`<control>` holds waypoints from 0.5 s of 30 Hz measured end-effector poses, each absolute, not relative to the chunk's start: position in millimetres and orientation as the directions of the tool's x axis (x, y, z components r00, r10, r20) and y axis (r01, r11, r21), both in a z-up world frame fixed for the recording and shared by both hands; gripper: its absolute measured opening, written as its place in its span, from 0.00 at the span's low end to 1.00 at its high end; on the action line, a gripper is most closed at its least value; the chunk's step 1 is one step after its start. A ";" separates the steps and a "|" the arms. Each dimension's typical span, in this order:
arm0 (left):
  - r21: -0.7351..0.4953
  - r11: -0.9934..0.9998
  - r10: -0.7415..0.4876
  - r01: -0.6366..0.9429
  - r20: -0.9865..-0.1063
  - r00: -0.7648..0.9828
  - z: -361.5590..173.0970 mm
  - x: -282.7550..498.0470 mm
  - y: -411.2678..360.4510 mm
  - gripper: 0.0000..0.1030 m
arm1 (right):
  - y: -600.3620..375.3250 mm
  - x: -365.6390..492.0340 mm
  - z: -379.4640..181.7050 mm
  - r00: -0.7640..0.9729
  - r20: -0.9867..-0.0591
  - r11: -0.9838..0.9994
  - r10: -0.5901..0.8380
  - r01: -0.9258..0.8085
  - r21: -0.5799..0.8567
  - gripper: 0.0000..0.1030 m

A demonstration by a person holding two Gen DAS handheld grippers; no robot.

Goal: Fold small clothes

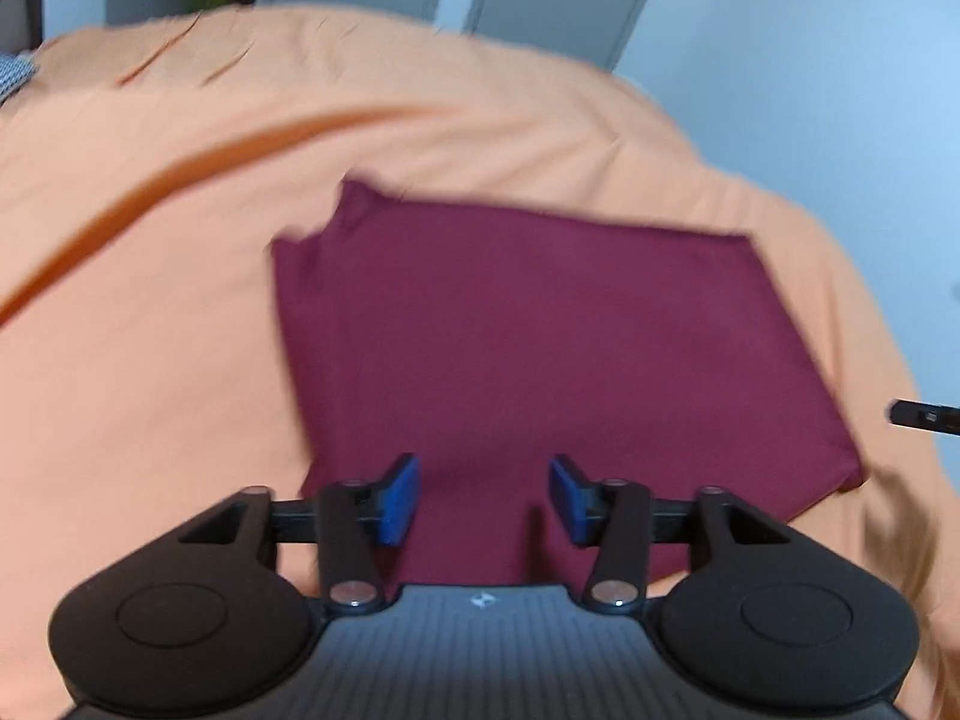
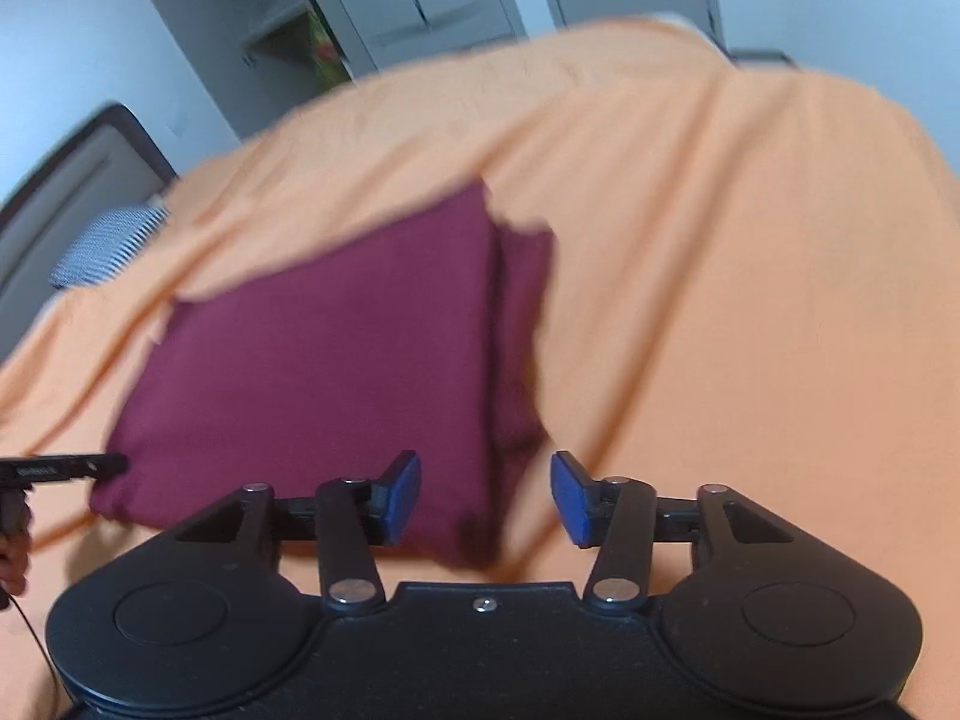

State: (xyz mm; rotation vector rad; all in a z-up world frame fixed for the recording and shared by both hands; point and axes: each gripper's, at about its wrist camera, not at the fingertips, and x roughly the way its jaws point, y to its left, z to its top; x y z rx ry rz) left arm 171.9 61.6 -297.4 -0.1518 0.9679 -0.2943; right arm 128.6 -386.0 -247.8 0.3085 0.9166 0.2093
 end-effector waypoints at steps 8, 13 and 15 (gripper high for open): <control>-0.178 0.966 -0.246 0.186 -0.853 0.460 -323.3 229.2 20.4 0.61 | -305.6 191.8 -244.0 0.601 -0.652 0.885 0.462 -0.261 0.387 0.52; -0.276 0.948 -0.317 0.157 -0.788 0.528 -304.9 209.8 45.2 0.67 | -262.6 219.7 -268.0 0.498 -0.747 0.897 0.441 -0.285 0.339 0.35; -0.304 0.946 -0.310 0.111 -0.760 0.571 -300.1 199.3 65.6 0.71 | -247.9 218.0 -264.2 0.523 -0.709 0.880 0.474 -0.303 0.365 0.35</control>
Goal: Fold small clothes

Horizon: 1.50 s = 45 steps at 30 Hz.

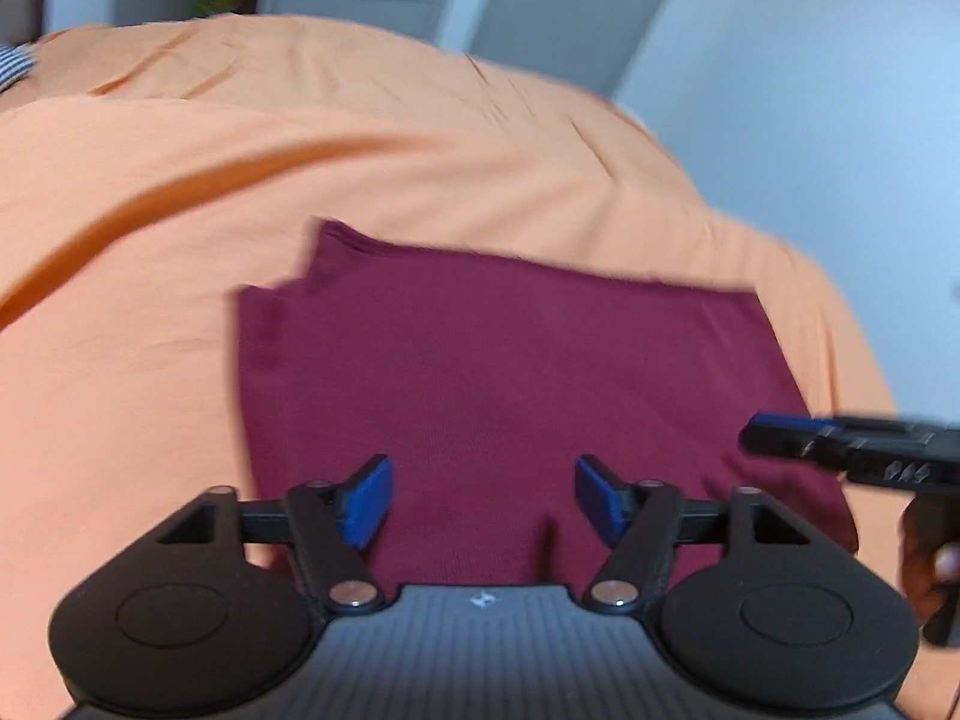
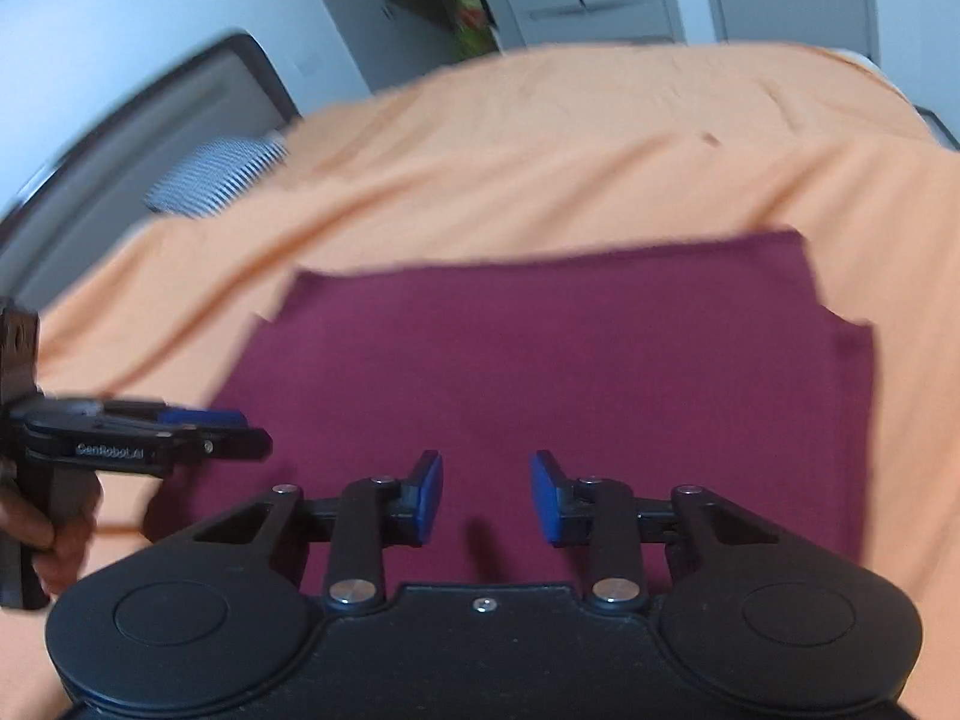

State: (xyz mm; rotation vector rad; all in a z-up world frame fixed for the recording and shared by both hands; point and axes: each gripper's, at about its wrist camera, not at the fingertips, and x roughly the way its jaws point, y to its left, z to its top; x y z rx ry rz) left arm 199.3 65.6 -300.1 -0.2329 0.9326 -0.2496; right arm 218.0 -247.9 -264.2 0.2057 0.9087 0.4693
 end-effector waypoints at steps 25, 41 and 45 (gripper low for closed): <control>-0.434 0.899 -0.358 -0.067 -0.812 0.460 -345.9 214.9 122.8 0.75 | -181.1 265.4 -311.2 0.542 -0.769 0.940 0.338 -0.227 0.254 0.00; -0.412 0.908 -0.334 -0.071 -0.817 0.469 -347.8 221.3 111.1 0.57 | -191.3 217.3 -311.9 0.491 -0.789 0.927 0.370 -0.147 0.344 0.03; -0.398 0.912 -0.301 -0.099 -0.813 0.498 -330.4 220.4 107.5 0.19 | -208.0 210.5 -314.0 0.505 -0.757 0.894 0.415 -0.071 0.443 0.07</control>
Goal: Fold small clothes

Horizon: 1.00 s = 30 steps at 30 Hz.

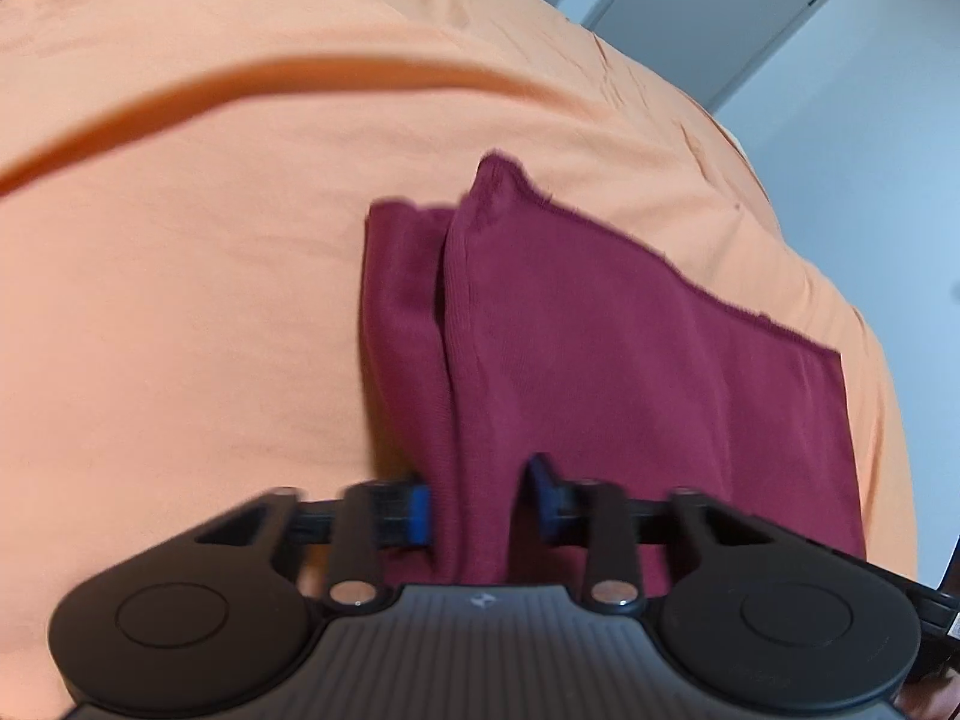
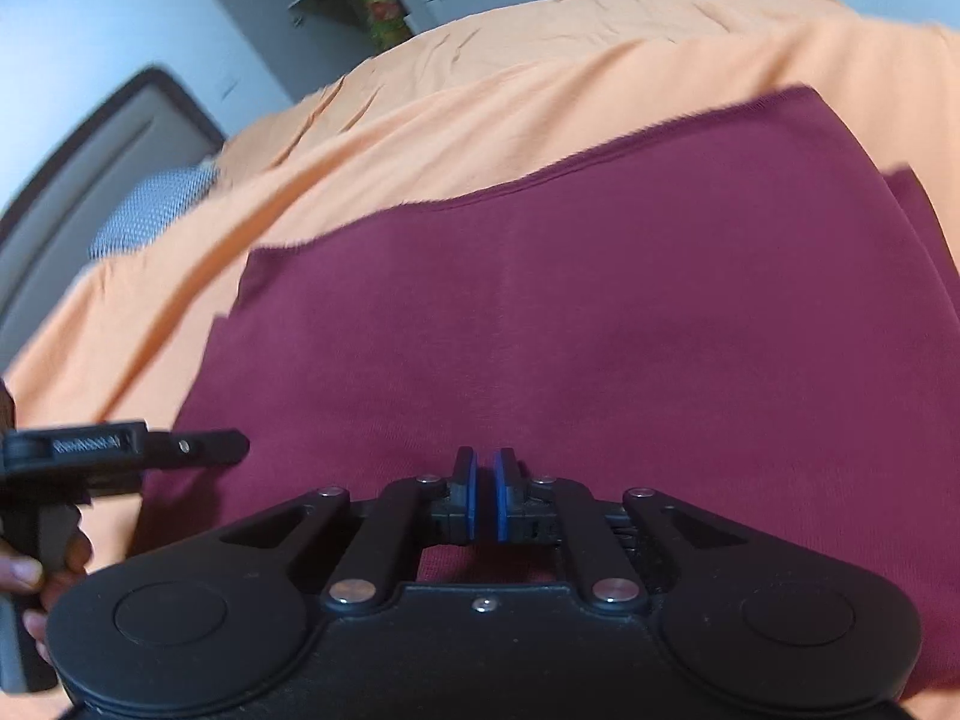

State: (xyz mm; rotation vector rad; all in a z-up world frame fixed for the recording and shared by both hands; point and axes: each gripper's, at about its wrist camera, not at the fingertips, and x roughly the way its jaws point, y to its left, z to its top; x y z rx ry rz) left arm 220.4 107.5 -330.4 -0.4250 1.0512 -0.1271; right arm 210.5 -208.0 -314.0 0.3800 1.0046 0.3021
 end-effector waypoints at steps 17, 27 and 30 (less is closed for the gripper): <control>-0.004 0.954 -0.185 0.299 -0.794 0.578 -292.2 206.5 -29.1 0.18 | -266.7 231.0 -298.4 0.508 -0.560 0.631 0.654 0.042 0.775 0.52; 0.046 0.940 -0.169 0.337 -0.797 0.580 -311.5 218.1 -77.8 0.32 | -275.2 248.2 -294.3 0.499 -0.575 0.637 0.648 0.059 0.769 0.57; 0.089 0.906 -0.197 0.413 -0.776 0.600 -313.3 203.4 -85.3 0.60 | -301.5 237.5 -305.0 0.502 -0.605 0.638 0.618 0.131 0.759 0.57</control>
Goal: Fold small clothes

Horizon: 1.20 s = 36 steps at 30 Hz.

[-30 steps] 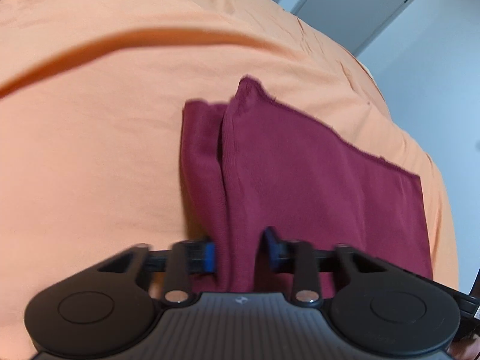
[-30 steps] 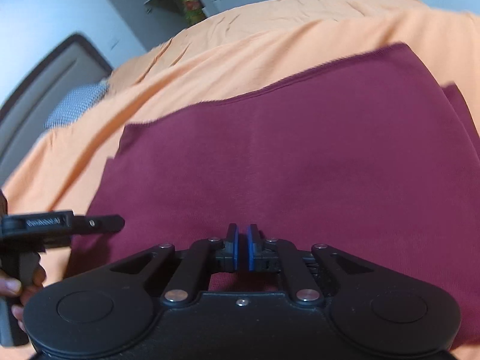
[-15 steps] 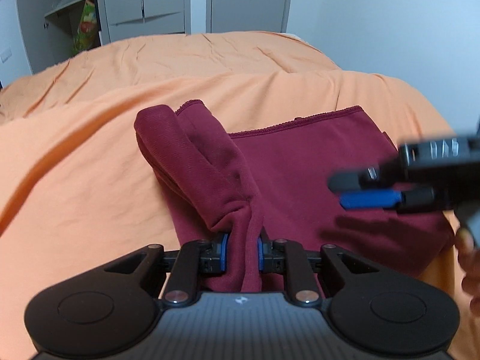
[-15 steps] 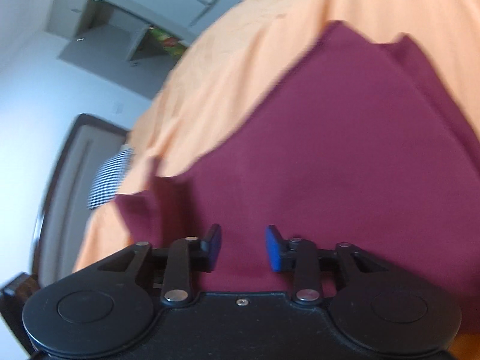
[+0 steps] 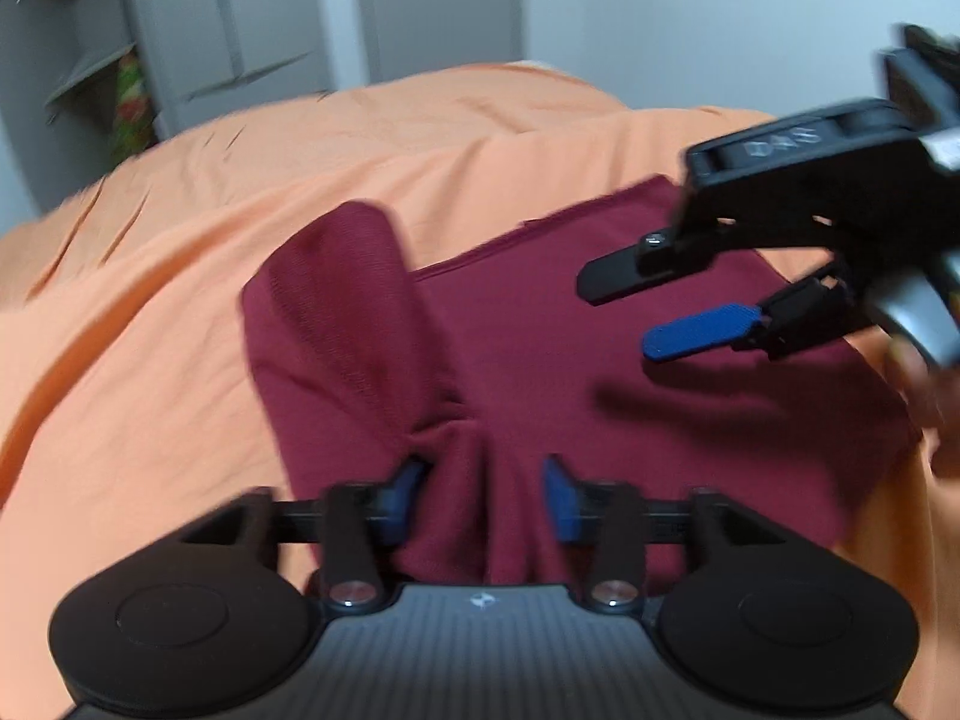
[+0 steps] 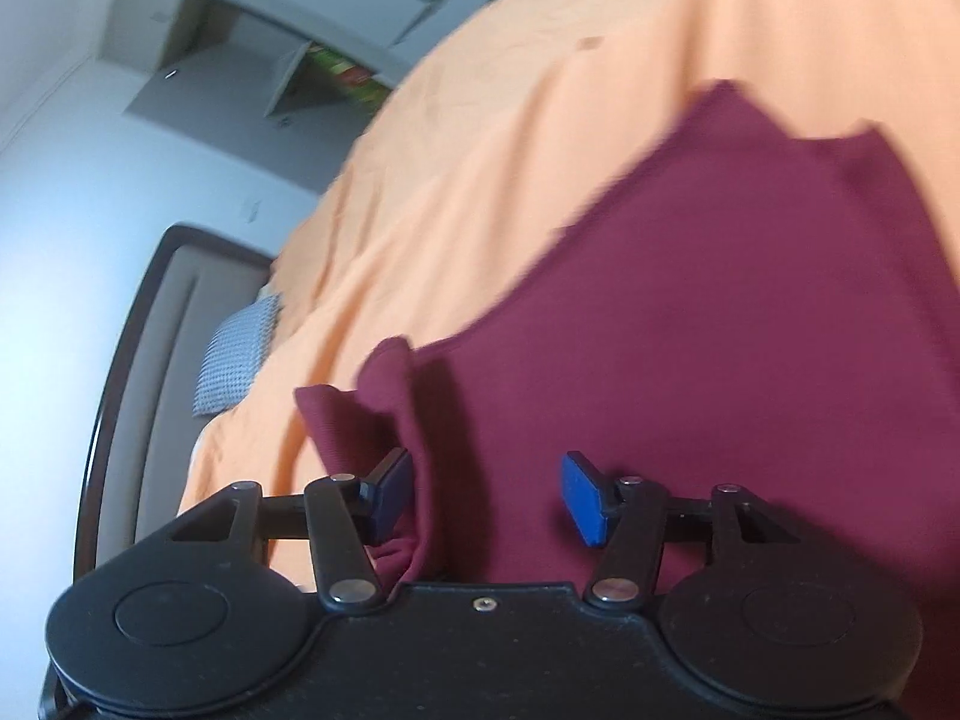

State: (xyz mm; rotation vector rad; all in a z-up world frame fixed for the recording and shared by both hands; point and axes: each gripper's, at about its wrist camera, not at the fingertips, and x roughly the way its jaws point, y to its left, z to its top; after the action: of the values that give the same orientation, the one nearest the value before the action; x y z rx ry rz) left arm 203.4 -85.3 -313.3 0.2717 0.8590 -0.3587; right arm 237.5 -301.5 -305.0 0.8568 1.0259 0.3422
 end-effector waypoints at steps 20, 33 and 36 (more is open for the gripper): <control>0.127 0.878 -0.220 0.461 -0.748 0.626 -311.7 179.7 -80.4 0.60 | -210.7 278.5 -295.8 0.326 -0.646 0.710 0.690 -0.136 0.690 0.15; -0.070 0.937 -0.289 0.341 -0.701 0.652 -273.3 152.1 -6.7 0.83 | -344.6 245.8 -308.6 0.472 -0.478 0.487 0.741 0.113 0.866 0.11; -0.161 0.944 -0.315 0.289 -0.708 0.632 -277.9 160.3 -1.3 0.82 | -353.0 244.1 -326.6 0.459 -0.556 0.525 0.693 0.207 0.825 0.18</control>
State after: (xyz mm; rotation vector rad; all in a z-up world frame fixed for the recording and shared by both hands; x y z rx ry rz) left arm 160.3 -1.3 -277.9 -0.0332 0.8166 -0.3455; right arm 244.1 -353.0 -326.6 1.0101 1.0874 0.3722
